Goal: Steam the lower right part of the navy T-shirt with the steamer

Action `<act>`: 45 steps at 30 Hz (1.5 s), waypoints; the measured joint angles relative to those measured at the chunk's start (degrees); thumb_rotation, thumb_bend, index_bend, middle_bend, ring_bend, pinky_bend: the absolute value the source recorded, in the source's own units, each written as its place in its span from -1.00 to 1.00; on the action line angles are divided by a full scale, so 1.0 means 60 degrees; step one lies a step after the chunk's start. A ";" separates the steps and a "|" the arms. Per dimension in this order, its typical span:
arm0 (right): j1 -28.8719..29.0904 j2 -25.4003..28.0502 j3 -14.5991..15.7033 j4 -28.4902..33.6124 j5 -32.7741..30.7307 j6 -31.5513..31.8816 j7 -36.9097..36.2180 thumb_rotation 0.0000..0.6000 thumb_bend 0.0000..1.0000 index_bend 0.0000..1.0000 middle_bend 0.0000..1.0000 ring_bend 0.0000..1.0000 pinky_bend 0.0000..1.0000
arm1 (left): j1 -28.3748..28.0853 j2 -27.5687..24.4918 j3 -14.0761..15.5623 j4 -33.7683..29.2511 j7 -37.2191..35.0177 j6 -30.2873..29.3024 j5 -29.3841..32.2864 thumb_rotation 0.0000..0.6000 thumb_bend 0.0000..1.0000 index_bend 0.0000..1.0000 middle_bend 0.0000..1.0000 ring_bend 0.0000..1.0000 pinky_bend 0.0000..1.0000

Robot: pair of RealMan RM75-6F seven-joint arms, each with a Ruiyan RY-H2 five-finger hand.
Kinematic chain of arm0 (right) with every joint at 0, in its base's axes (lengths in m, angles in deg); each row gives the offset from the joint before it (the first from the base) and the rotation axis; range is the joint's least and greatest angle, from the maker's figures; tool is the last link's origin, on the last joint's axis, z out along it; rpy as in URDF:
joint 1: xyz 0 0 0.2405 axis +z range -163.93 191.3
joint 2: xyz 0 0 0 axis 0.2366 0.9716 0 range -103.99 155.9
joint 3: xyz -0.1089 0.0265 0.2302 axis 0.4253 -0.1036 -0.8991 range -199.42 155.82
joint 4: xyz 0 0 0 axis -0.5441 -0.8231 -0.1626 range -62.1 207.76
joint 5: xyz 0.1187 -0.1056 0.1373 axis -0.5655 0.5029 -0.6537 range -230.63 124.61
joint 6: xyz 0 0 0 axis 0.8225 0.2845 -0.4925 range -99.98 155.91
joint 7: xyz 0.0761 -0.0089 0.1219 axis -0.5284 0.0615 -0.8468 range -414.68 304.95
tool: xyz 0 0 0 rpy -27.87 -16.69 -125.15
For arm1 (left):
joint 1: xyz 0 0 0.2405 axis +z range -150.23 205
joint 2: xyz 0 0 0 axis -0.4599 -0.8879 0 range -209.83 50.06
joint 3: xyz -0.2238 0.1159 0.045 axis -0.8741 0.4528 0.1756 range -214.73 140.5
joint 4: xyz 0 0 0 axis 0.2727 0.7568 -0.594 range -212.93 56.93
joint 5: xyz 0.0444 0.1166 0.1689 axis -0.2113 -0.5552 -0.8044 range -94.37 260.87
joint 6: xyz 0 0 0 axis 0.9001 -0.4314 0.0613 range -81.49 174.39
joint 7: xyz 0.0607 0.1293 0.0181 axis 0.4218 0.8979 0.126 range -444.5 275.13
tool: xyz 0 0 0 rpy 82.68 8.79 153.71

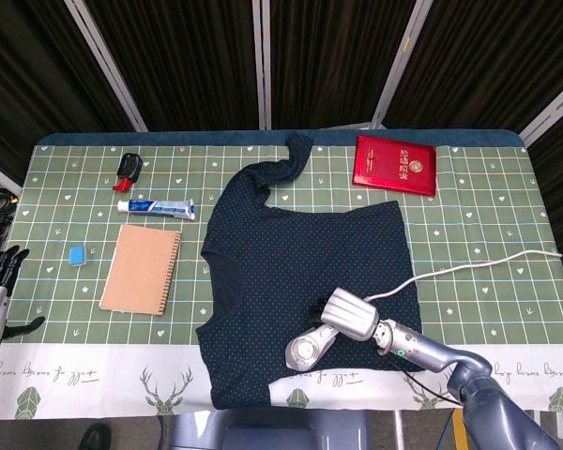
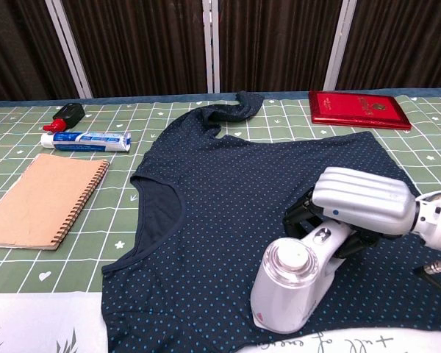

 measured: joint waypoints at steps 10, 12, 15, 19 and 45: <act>-0.0635 0.0404 -0.0149 -0.0913 -0.0434 -0.0410 -0.0502 1.00 0.22 0.48 0.32 0.32 0.92 | -0.0016 0.0043 0.0006 0.0003 0.0098 0.0013 0.0002 1.00 -1.00 -1.00 -1.00 -1.00 -1.00; -0.0793 0.0536 -0.0184 -0.1187 -0.0539 -0.0571 -0.0664 1.00 0.22 0.48 0.32 0.32 0.93 | -0.0022 0.0060 0.0009 -0.0009 0.0131 0.0015 0.0004 1.00 -1.00 -1.00 -1.00 -1.00 -1.00; -0.1005 0.0754 -0.0290 -0.1543 -0.0749 -0.0881 -0.0961 1.00 0.22 0.48 0.32 0.32 0.93 | -0.0039 0.0082 0.0016 -0.0017 0.0176 0.0044 0.0004 1.00 -1.00 -1.00 -1.00 -1.00 -1.00; -0.1196 0.0947 -0.0502 -0.1726 -0.1050 -0.1244 -0.1349 1.00 0.22 0.48 0.32 0.32 0.93 | -0.0052 0.0114 0.0019 -0.0022 0.0256 0.0040 -0.0003 1.00 -1.00 -1.00 -1.00 -1.00 -1.00; -0.0776 0.0057 -0.0257 -0.1193 -0.0562 -0.0139 -0.0926 1.00 0.23 0.48 0.32 0.32 0.93 | -0.0029 0.0074 0.0048 -0.0118 0.0191 -0.0044 -0.0124 1.00 -1.00 -1.00 -1.00 -1.00 -1.00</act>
